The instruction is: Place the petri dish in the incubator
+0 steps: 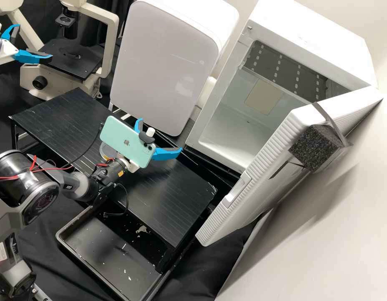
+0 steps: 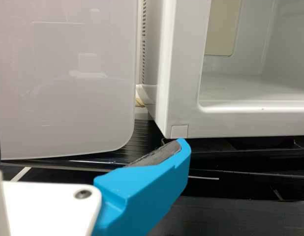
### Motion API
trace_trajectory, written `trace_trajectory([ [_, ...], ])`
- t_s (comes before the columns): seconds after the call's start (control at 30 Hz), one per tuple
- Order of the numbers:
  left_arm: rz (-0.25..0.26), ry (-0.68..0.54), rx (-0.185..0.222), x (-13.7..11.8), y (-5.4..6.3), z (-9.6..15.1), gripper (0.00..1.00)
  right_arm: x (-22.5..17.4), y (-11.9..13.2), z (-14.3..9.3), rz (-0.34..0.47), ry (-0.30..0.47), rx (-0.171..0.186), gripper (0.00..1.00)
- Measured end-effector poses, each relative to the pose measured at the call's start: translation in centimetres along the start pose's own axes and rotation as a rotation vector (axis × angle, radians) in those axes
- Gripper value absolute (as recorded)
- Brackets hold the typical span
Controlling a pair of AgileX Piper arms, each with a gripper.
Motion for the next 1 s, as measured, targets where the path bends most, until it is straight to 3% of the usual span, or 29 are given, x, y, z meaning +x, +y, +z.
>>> trace_trajectory([
  [0.47, 0.000, 0.000, 0.000, 0.0, 0.0, 0.0, 1.00, -1.7, 0.2, 0.2, 0.007, 0.012, -0.006, 1.00],
  [0.77, 0.000, 0.000, 0.000, 0.0, 0.0, 0.0, 1.00, -6.9, 0.8, -1.0, 0.085, 0.168, 0.020, 1.00],
  [1.0, 0.000, 0.000, 0.000, 0.0, 0.0, 0.0, 1.00, -9.9, -1.8, -1.7, -0.016, 0.215, 0.020, 1.00],
])
